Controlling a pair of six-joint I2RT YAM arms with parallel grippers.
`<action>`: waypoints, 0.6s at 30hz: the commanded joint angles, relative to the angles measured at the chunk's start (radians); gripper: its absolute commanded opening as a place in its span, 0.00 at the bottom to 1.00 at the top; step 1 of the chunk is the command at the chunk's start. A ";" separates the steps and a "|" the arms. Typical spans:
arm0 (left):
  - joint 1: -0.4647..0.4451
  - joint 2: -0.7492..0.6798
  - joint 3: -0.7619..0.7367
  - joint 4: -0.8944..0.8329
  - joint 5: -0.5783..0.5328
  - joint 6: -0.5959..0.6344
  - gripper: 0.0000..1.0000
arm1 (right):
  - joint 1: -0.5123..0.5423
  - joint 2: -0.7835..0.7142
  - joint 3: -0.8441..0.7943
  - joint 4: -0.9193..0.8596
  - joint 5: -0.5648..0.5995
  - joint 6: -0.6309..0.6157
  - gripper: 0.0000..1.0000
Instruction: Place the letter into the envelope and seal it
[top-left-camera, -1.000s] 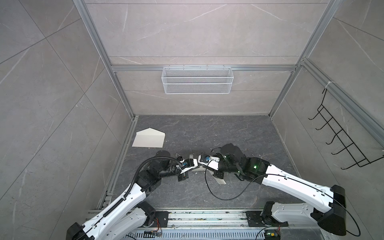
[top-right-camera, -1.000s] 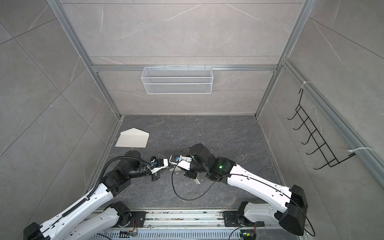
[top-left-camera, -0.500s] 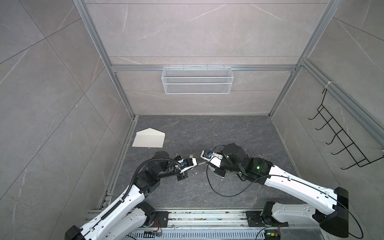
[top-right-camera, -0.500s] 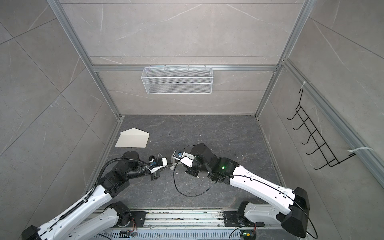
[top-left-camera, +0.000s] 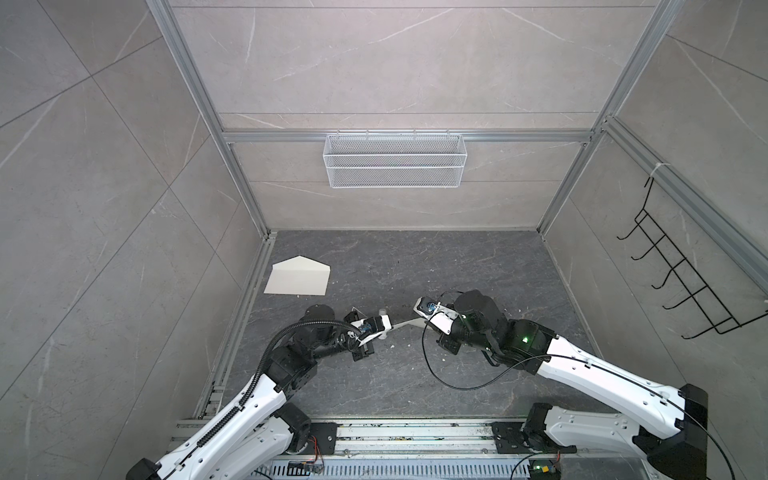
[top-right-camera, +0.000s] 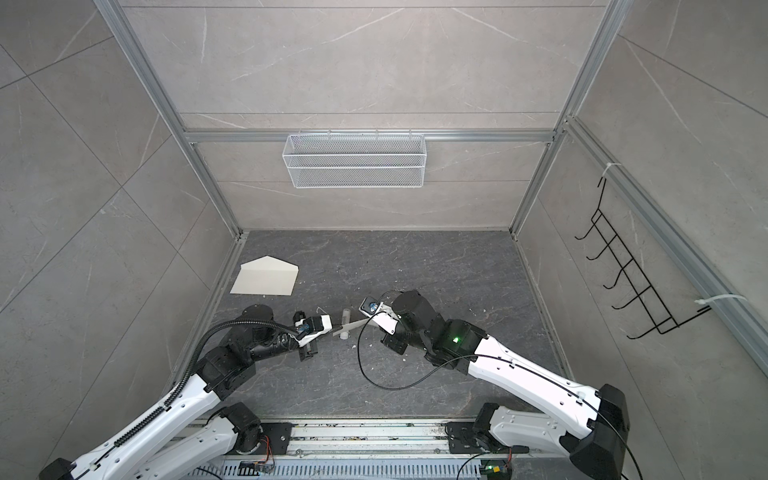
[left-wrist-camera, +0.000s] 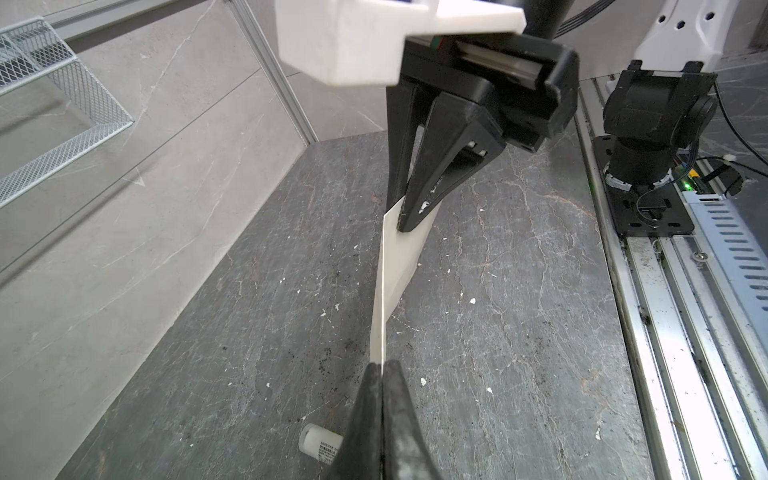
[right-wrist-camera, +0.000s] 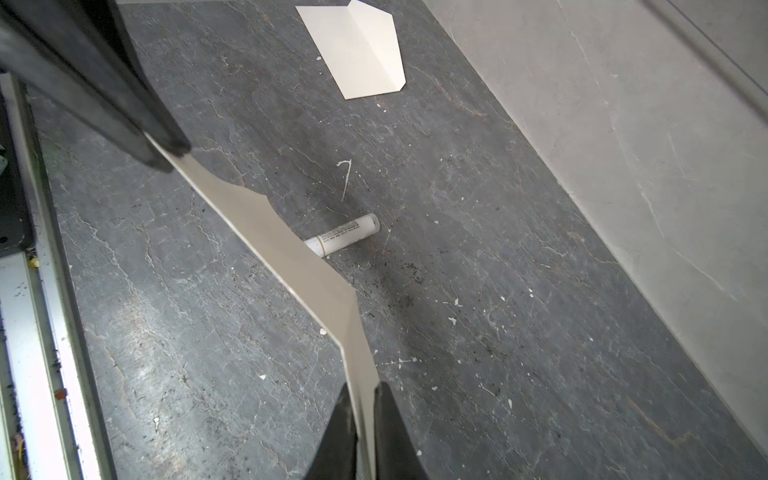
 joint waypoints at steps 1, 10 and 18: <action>-0.002 -0.017 -0.008 0.040 -0.013 -0.017 0.00 | -0.008 -0.024 -0.021 -0.020 0.027 0.035 0.09; -0.002 0.002 -0.015 0.067 0.030 -0.033 0.00 | -0.012 -0.020 -0.009 -0.001 0.007 0.054 0.00; 0.000 -0.052 -0.004 0.120 -0.030 -0.168 0.29 | -0.052 -0.044 -0.051 0.053 0.082 0.051 0.00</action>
